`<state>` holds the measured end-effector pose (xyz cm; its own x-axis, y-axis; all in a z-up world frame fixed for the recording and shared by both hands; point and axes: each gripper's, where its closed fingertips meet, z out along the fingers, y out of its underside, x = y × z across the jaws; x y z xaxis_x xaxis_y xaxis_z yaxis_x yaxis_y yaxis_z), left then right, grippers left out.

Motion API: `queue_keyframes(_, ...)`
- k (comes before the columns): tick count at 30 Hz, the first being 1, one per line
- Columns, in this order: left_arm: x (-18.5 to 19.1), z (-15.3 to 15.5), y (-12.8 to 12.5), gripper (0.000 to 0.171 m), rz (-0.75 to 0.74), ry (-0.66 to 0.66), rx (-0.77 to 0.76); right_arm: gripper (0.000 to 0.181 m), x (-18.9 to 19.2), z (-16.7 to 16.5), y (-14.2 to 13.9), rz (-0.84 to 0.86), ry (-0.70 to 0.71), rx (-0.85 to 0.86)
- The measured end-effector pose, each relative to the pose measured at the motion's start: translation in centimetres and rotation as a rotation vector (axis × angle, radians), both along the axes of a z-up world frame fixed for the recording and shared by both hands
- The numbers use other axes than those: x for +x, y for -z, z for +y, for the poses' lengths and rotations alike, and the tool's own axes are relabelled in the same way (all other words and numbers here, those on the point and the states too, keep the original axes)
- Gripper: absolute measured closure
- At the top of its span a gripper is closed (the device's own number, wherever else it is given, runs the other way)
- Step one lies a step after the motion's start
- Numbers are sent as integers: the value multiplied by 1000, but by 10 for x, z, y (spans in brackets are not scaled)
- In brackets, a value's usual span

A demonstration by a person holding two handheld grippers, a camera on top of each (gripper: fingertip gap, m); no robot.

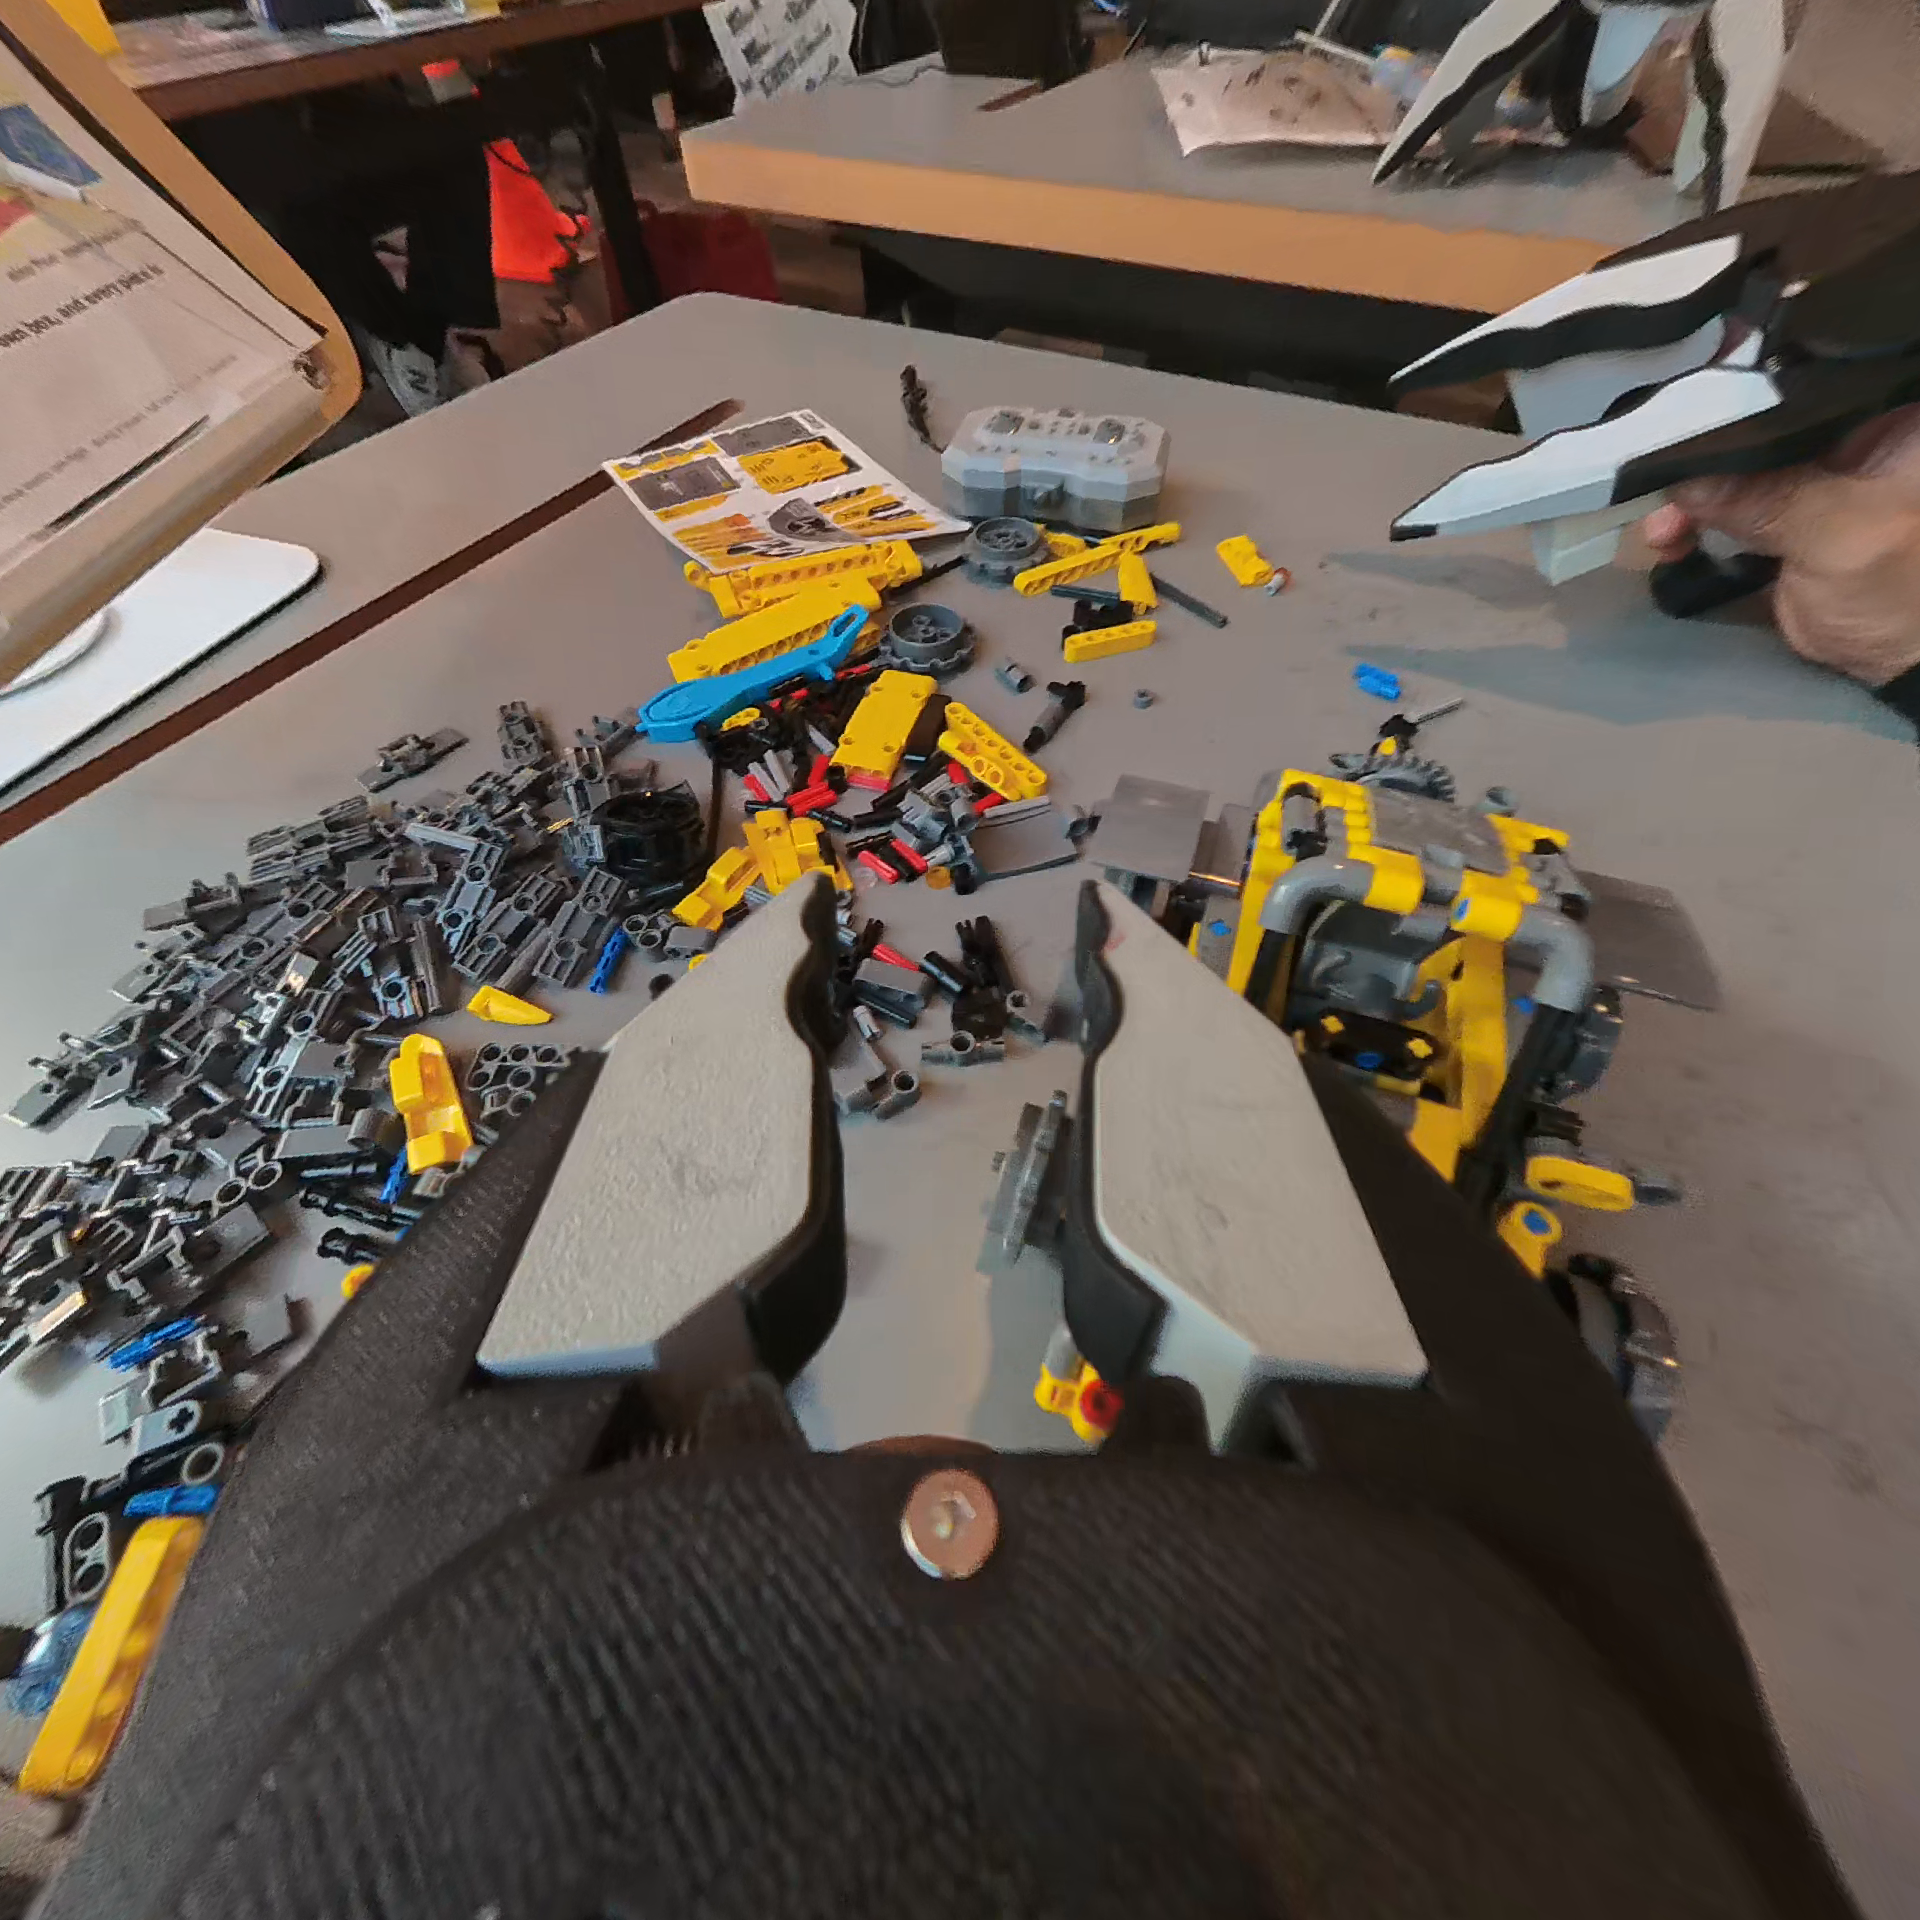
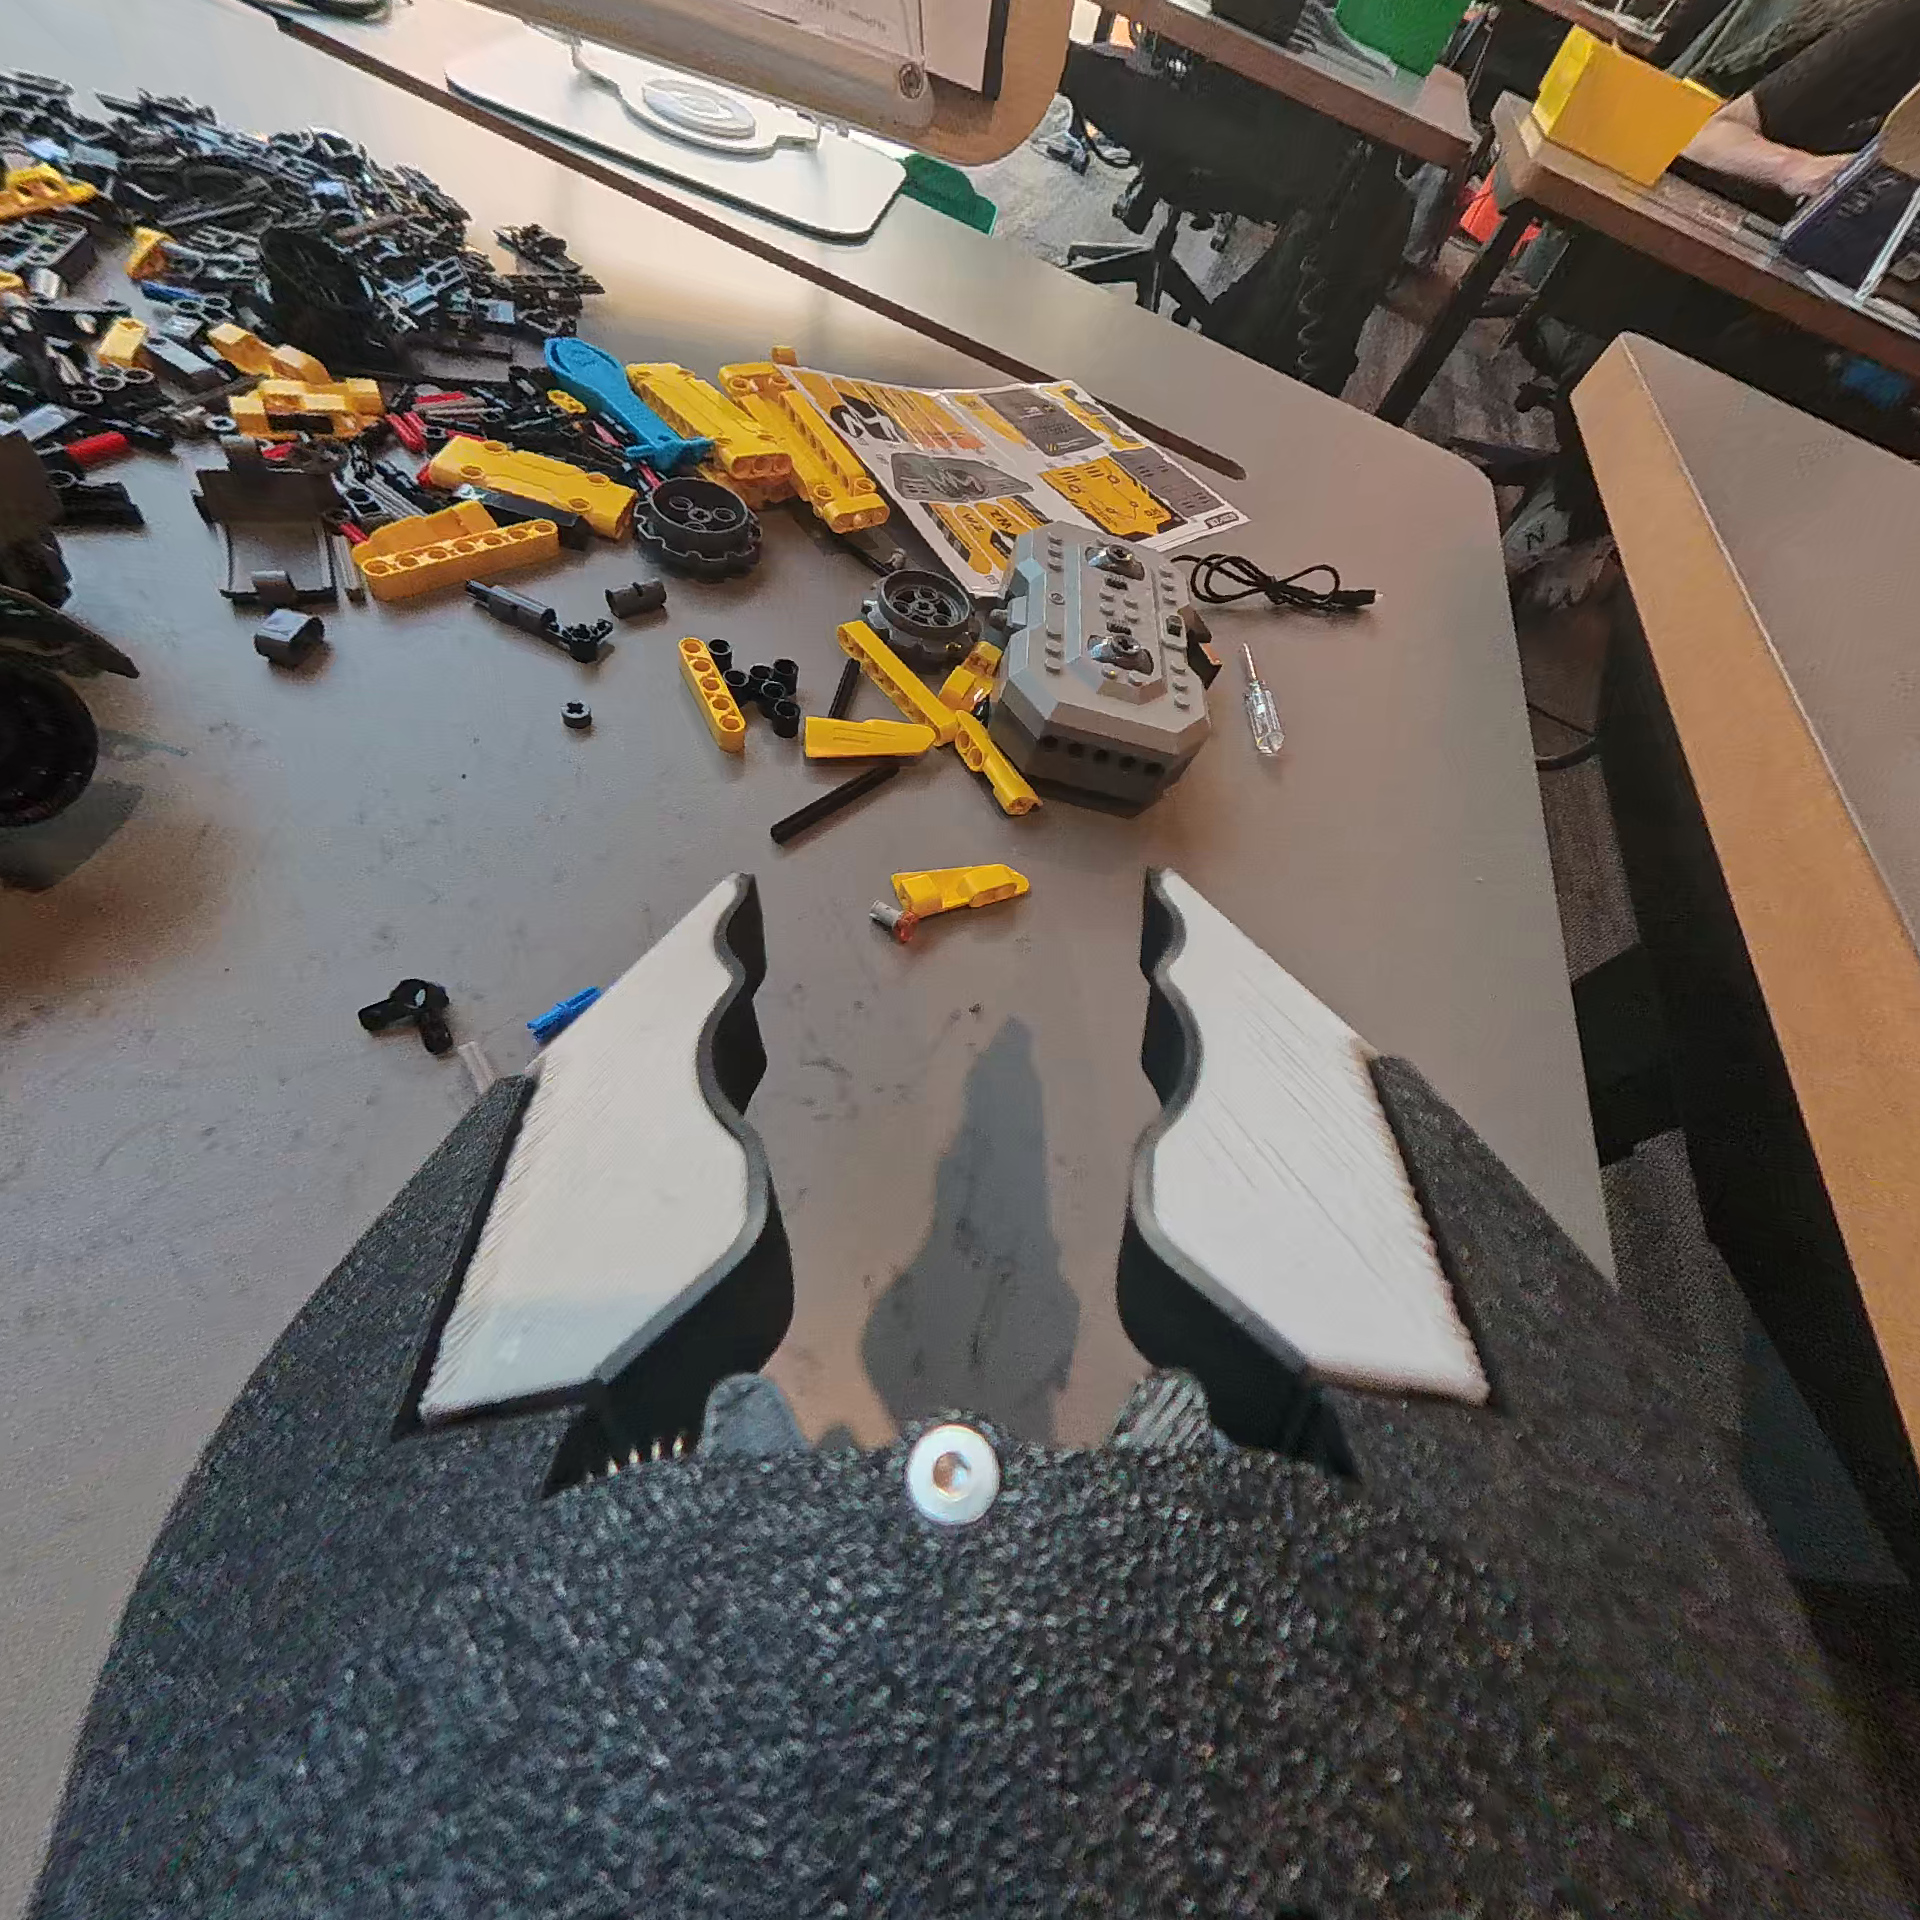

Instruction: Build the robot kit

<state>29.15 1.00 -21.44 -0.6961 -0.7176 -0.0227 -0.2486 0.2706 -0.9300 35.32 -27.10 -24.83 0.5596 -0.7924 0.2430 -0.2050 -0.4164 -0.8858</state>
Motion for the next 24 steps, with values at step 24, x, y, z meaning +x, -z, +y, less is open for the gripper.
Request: queue_keyframes(24,-1,-8,-3,130,0,-8,8,181,-14,-3,-10,-86,60,-46)
